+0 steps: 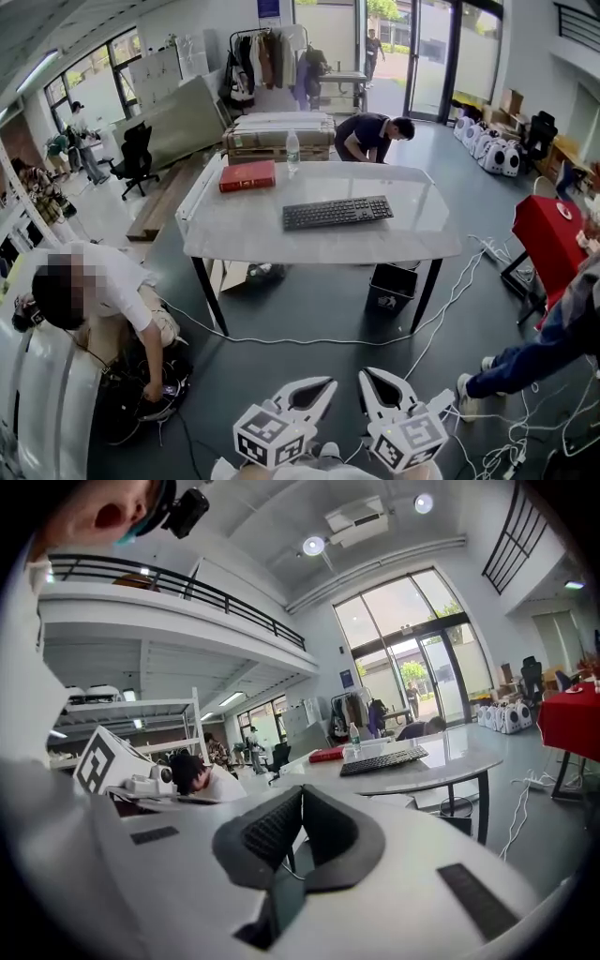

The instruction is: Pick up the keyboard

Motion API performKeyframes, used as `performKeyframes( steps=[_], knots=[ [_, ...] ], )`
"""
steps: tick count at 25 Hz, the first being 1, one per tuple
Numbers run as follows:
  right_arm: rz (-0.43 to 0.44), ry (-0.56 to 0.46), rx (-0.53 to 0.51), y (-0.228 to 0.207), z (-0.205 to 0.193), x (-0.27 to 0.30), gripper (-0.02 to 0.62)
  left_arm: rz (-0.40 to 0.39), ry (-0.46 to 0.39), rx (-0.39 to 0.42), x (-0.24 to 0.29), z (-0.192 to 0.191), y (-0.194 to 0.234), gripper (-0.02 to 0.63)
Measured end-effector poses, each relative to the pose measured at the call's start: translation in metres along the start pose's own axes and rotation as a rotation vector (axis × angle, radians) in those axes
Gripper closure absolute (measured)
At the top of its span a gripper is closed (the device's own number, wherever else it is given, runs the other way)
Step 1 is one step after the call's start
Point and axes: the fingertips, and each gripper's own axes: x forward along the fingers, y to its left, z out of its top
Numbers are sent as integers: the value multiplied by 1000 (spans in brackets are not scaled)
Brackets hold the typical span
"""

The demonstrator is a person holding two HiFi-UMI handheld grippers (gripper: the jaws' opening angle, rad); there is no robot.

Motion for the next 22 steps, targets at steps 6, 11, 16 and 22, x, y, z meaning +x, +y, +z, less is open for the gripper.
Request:
performKeyframes(
  steps=[6, 11, 16, 22],
  knots=[
    [-18, -55, 15, -24, 16, -5, 563, 6, -10, 3, 15, 9, 0, 592],
    [-12, -51, -32, -38, 21, -8, 563, 19, -21, 12, 29, 12, -6, 592],
    [-1, -33, -46, -51, 12, 0, 563, 35, -17, 18, 44, 11, 0, 592],
    [1, -16, -33, -73, 12, 21, 563, 37, -23, 7, 65, 23, 24, 592]
  ],
)
